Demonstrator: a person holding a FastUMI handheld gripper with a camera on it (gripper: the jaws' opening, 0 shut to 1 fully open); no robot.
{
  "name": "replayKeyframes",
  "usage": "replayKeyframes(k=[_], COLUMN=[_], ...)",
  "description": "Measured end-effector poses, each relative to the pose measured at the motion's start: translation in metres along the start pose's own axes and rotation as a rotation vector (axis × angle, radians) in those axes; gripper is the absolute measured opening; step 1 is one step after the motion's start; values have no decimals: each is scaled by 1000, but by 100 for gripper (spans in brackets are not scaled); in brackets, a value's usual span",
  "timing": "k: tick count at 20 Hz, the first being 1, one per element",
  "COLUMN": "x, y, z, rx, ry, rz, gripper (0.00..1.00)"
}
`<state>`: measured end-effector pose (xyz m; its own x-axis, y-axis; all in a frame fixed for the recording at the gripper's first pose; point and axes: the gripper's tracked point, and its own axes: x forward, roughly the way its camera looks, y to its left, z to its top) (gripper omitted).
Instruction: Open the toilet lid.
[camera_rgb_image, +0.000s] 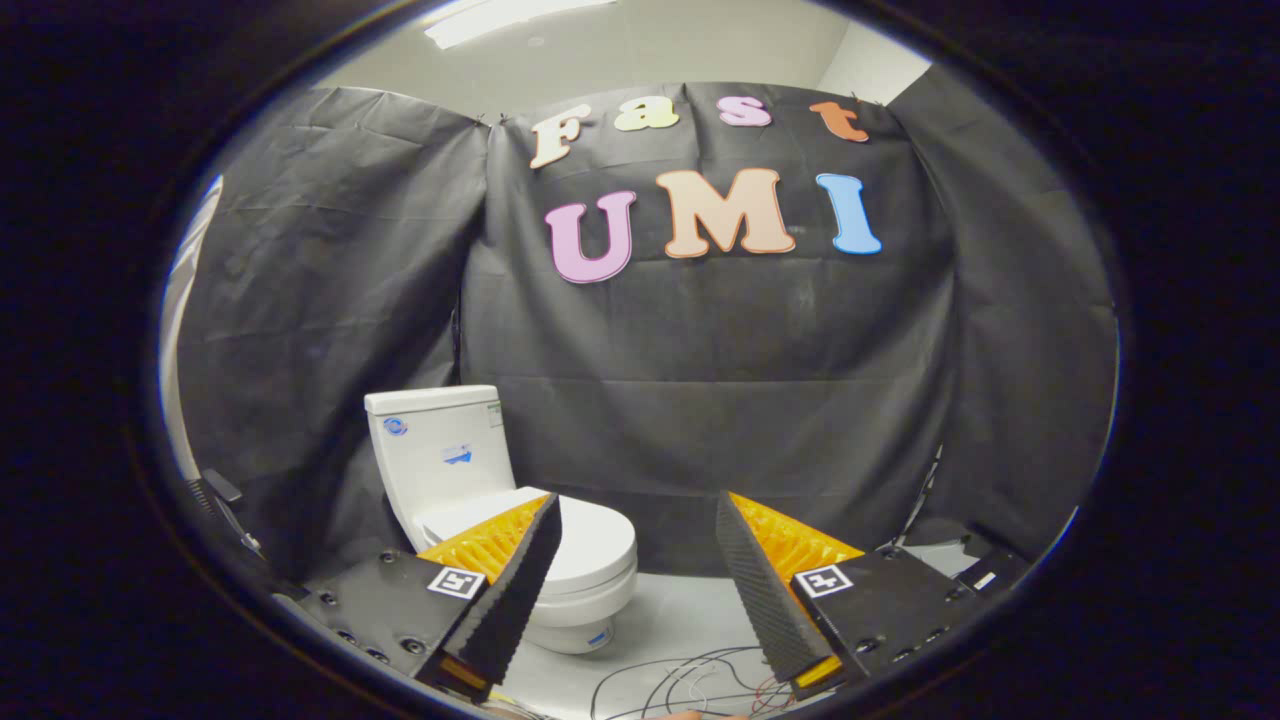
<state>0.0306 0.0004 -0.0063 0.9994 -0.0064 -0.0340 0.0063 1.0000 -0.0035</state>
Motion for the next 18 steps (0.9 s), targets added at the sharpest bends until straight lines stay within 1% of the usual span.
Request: replayKeyframes(k=[8,9,11,13,16,18], x=[36,42,53,65,71,74], y=[-8,-10,-17,-25,-32,-34], z=[-9,-8,3,16,36,49], rx=[21,29,90,120,86,86], ry=[33,28,-32,-106,-192,-234], rz=[-29,-38,-74,-144,-281,-383], gripper=[97,97,96,96,93,93])
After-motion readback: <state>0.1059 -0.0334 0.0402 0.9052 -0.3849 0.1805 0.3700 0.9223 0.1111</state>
